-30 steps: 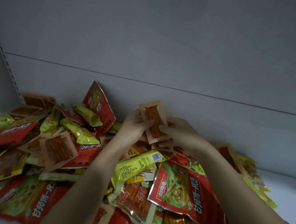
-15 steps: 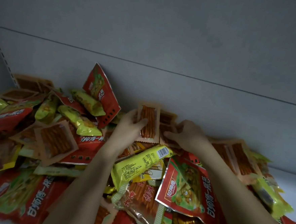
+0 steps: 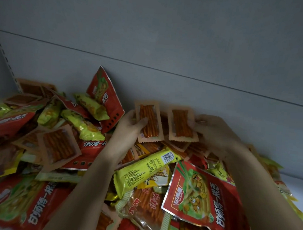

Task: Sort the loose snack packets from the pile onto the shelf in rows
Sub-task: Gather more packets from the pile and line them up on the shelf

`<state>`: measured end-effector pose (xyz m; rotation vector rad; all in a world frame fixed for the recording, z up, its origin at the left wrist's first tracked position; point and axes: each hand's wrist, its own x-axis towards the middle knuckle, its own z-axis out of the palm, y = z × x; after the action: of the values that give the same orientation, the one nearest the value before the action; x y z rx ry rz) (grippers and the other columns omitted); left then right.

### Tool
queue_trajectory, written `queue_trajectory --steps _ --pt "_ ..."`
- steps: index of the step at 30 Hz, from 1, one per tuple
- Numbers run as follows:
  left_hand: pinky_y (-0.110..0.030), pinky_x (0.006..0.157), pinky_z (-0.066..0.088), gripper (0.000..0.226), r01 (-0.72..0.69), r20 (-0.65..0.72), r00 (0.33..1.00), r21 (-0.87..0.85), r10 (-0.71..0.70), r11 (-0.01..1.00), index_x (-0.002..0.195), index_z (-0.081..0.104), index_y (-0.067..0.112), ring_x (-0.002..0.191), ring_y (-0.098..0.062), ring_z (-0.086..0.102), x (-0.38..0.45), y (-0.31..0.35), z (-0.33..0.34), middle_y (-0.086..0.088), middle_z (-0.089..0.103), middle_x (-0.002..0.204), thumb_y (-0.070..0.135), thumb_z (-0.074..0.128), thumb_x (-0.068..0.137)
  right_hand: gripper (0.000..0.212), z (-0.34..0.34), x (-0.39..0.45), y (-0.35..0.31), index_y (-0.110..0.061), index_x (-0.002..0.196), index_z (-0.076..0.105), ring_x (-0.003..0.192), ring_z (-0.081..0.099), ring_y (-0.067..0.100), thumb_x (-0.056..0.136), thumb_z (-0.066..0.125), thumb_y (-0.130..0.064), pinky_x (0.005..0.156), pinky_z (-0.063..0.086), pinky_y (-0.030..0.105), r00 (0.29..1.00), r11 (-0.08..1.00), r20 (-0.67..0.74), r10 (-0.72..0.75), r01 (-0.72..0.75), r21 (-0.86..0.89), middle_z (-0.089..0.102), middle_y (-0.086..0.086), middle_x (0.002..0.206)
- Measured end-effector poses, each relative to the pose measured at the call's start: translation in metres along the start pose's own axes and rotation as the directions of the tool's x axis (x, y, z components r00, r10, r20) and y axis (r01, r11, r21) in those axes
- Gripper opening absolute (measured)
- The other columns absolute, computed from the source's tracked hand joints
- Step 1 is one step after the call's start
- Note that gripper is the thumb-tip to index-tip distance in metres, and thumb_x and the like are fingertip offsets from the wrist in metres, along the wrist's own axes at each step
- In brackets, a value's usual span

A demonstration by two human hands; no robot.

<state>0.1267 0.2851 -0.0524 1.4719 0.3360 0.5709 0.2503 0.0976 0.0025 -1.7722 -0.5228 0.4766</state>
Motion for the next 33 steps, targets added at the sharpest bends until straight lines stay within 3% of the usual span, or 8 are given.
queue_trajectory --steps 4,8,11,14,18,24,27,33 --pt "-0.052 0.104 0.049 0.017 -0.019 0.021 1.0 -0.095 0.021 0.995 0.11 0.068 0.019 0.108 -0.027 0.07 -0.003 0.004 0.002 -0.008 0.075 0.111 0.02 0.052 0.104 0.004 0.021 0.002 -0.014 -0.006 0.095 0.067 0.08 0.074 0.022 0.094 0.063 -0.008 0.07 0.061 0.033 0.997 0.994 0.017 -0.076 0.074 0.077 0.075 0.009 0.086" --pt "-0.046 0.101 0.052 0.015 -0.064 0.069 0.995 -0.067 0.069 0.996 0.112 0.066 0.018 0.106 -0.022 0.071 -0.008 0.009 0.005 -0.005 0.075 0.109 0.015 0.061 0.098 0.006 0.045 0.01 -0.019 -0.007 0.096 0.068 0.079 0.074 0.032 0.094 0.066 -0.011 0.072 0.061 0.045 0.989 0.987 0.054 -0.137 0.141 -0.079 0.074 0.017 0.088" --pt "-0.045 0.099 0.054 0.019 -0.099 -0.009 0.995 0.016 0.099 0.995 0.106 0.066 0.025 0.1 -0.015 0.072 -0.007 0.007 0.002 0.002 0.075 0.102 0.009 0.066 0.095 0.013 0.045 0.021 -0.017 -0.008 0.097 0.068 0.07 0.07 0.027 0.098 0.059 -0.018 0.069 0.061 0.042 0.969 0.947 -0.09 -0.229 0.2 -0.251 0.071 0.01 0.084" --pt "-0.048 0.1 0.053 0.023 -0.093 -0.019 0.995 0.039 0.093 0.995 0.106 0.064 0.027 0.103 -0.017 0.071 -0.007 0.005 -0.001 0.001 0.075 0.105 0.008 0.068 0.093 0.014 0.036 0.035 -0.002 -0.014 0.107 0.069 0.09 0.062 0.015 0.094 0.062 -0.016 0.079 0.046 0.026 0.891 0.742 -0.156 -0.427 0.247 -0.623 0.069 -0.001 0.102" --pt "-0.043 0.099 0.055 0.024 -0.07 0.003 0.998 0.047 0.07 0.996 0.107 0.064 0.024 0.101 -0.015 0.072 -0.006 0.003 -0.001 0.001 0.075 0.104 0.007 0.07 0.091 0.034 0.041 0.041 0.013 -0.021 0.125 0.062 0.113 0.059 0.021 0.092 0.064 -0.021 0.08 0.038 0.026 0.9 0.531 -0.025 -0.435 0.233 -0.815 0.064 -0.002 0.121" --pt "-0.04 0.098 0.055 0.021 -0.05 0.062 0.997 0.063 0.046 0.997 0.11 0.068 0.017 0.101 -0.015 0.072 -0.007 0.005 -0.003 0.001 0.077 0.104 0.007 0.069 0.092 0.017 0.053 0.041 0.019 -0.015 0.104 0.068 0.1 0.058 0.028 0.096 0.053 -0.016 0.069 0.038 0.032 0.902 0.337 0.037 -0.431 0.199 -0.92 0.056 0.004 0.107" --pt "-0.044 0.1 0.053 0.024 -0.038 0.094 0.995 0.019 0.036 0.999 0.113 0.067 0.015 0.104 -0.019 0.072 -0.007 0.008 -0.005 -0.002 0.077 0.107 0.007 0.07 0.091 0.018 0.045 0.033 0.015 -0.019 0.106 0.069 0.103 0.058 0.026 0.096 0.055 -0.019 0.071 0.038 0.03 0.892 0.42 -0.035 -0.45 0.177 -0.89 0.061 0.002 0.108" --pt "-0.051 0.103 0.049 0.027 -0.065 0.089 0.994 -0.07 0.071 0.995 0.113 0.066 0.017 0.11 -0.028 0.069 -0.01 0.011 0.0 -0.008 0.074 0.112 0.006 0.069 0.088 0.018 0.0 0.0 -0.005 -0.014 0.076 0.063 0.066 0.062 0.008 0.093 0.066 -0.018 0.059 0.041 0.023 0.888 0.898 -0.32 -0.33 0.191 -0.396 0.064 -0.009 0.064"
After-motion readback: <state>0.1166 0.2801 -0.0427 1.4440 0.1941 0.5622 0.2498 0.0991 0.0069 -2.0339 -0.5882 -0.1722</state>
